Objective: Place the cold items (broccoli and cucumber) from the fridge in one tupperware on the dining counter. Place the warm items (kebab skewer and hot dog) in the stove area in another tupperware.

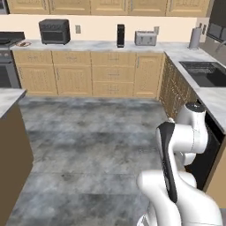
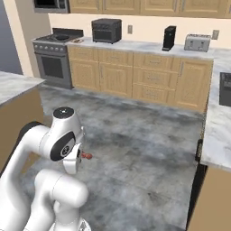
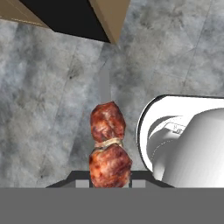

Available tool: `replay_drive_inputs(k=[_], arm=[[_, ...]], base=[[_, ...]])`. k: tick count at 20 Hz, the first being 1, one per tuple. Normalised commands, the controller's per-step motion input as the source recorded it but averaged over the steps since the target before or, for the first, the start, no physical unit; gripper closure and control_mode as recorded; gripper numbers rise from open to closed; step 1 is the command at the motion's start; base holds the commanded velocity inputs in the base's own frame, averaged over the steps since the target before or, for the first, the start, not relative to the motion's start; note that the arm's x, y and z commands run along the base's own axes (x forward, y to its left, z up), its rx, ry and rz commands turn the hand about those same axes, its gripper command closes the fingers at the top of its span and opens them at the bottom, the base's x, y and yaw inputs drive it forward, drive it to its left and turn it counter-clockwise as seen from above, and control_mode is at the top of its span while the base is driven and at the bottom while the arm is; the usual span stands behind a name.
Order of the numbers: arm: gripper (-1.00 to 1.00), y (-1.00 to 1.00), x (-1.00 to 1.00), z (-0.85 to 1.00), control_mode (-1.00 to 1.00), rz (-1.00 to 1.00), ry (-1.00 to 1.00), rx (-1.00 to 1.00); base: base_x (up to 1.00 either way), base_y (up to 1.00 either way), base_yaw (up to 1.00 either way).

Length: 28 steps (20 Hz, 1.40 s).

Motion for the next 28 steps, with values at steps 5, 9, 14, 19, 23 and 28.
replay_drive_inputs(k=[5, 9, 14, 19, 23, 28], arm=[[1.00, 0.00, 0.00, 0.00, 1.00, 0.00, 0.00, 0.00], [1.00, 0.00, 0.00, 0.00, 1.00, 0.00, 0.00, 0.00], [1.00, 0.00, 0.00, 0.00, 1.00, 0.00, 0.00, 0.00], [1.00, 0.00, 0.00, 0.00, 1.00, 0.00, 0.00, 0.00], [1.00, 0.00, 0.00, 0.00, 1.00, 0.00, 0.00, 0.00], [1.00, 0.00, 0.00, 0.00, 1.00, 0.00, 0.00, 0.00]], base=[[-1.00, 0.26, 0.00], [-1.00, 0.15, 0.09], [-1.00, 0.17, 0.09], [-1.00, 0.29, 0.09], [-1.00, 0.22, 0.11], [-1.00, 0.31, 0.08]])
